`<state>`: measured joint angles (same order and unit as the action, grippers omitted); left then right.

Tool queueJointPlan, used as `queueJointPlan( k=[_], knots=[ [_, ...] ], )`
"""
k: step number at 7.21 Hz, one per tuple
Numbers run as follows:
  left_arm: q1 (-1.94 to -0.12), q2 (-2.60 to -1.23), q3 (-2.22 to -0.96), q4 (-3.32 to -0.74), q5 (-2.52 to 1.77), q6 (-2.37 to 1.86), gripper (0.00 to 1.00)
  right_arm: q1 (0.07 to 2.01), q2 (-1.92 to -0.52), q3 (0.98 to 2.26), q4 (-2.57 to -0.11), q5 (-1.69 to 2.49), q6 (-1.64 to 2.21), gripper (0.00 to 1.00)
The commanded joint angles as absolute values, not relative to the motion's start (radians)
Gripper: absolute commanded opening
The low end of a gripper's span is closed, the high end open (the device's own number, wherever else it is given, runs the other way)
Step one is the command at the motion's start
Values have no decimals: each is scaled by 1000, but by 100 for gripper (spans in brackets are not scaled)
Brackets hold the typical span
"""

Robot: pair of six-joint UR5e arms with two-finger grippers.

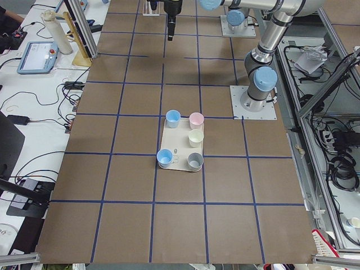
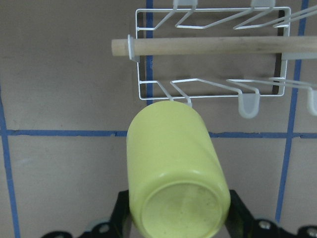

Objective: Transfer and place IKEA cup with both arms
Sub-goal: 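Lift the yellow cup out of the rack with the right gripper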

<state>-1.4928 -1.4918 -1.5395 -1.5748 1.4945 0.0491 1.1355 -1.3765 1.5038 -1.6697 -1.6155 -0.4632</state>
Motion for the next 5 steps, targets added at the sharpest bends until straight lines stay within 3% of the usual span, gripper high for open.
queueJointPlan(
  k=[1, 3, 5],
  knots=[
    [-1468, -1493, -1526, -1578, 1444, 45, 100, 1137, -1512, 1503, -1509, -1602, -459, 42],
    [-1421, -1471, -1551, -1682, 1296, 48, 100, 1137, -1578, 1505, -1334, -1444, -453, 42],
    [-1259, -1450, -1569, -1860, 1124, 164, 100, 1137, -1566, 1522, -1173, -1149, -466, 41]
  ],
)
